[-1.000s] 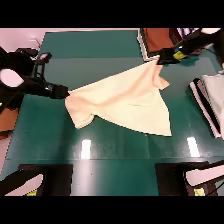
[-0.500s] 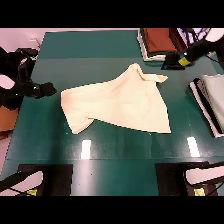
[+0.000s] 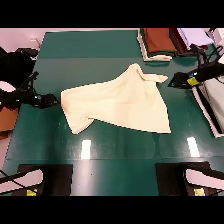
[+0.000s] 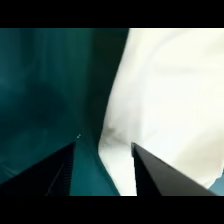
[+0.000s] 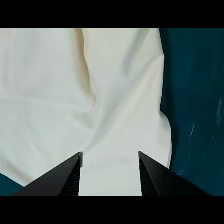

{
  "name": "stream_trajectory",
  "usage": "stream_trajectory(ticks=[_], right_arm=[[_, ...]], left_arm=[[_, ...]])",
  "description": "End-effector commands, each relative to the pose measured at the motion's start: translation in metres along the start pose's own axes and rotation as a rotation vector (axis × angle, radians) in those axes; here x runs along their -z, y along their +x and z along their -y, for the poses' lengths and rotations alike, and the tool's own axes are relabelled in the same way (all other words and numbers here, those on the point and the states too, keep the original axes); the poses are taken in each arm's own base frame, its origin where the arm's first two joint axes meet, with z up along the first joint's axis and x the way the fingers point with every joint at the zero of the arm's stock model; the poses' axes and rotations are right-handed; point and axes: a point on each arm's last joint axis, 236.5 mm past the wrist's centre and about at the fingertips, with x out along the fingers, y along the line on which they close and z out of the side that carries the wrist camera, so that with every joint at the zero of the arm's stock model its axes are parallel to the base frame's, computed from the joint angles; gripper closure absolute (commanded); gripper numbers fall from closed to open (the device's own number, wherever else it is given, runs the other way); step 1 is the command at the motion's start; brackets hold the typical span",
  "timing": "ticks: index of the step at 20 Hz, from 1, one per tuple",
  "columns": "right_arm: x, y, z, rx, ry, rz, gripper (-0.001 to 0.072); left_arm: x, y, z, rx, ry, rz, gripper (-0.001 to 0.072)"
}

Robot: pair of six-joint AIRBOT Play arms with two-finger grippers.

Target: Fold the shirts.

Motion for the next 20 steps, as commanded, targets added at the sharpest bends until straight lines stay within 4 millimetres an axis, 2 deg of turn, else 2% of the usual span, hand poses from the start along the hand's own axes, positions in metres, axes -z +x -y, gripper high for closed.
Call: stream_trajectory(ticks=[1, 3, 5, 6, 8, 9, 12, 14, 16, 17, 20], right_arm=[[0.013, 0.002, 0.003, 0.002, 0.013, 0.010, 0.0299], [0.016, 0.003, 0.003, 0.002, 0.015, 0.010, 0.0299], [0.024, 0.006, 0.004, 0.000, 0.024, -0.018, 0.0299], [0.031, 0.009, 0.007, 0.000, 0.034, -0.043, 0.0298], [0.055, 0.018, 0.019, 0.001, 0.076, -0.115, 0.0299], [0.067, 0.021, 0.026, 0.003, 0.106, -0.138, 0.0298], [0.110, 0.029, 0.053, 0.017, 0.217, -0.188, 0.0298], [0.149, 0.037, 0.071, 0.015, 0.327, -0.251, 0.0184], [0.185, 0.048, 0.081, -0.004, 0.430, -0.321, 0.0185], [0.196, 0.055, 0.076, -0.044, 0.459, -0.335, 0.0190], [0.211, 0.074, 0.054, -0.137, 0.489, -0.345, 0.0211]], left_arm=[[0.008, 0.015, 0.012, 0.090, 0.022, -0.016, 0.0276], [0.013, 0.021, 0.019, 0.095, 0.046, -0.037, 0.0276], [0.007, 0.028, 0.027, 0.081, 0.076, -0.015, 0.0277], [0.003, 0.030, 0.028, 0.070, 0.080, 0.003, 0.0300], [-0.001, 0.030, 0.027, 0.064, 0.060, 0.016, 0.0653], [-0.001, 0.029, 0.027, 0.063, 0.054, 0.018, 0.0684], [-0.005, 0.023, 0.029, 0.060, 0.086, 0.006, 0.0685], [-0.012, 0.016, 0.035, 0.068, 0.103, 0.015, 0.0685], [-0.017, 0.012, 0.040, 0.081, 0.106, 0.025, 0.0685], [-0.019, 0.011, 0.041, 0.081, 0.108, 0.029, 0.0685], [-0.019, 0.011, 0.041, 0.083, 0.100, 0.026, 0.0685]])
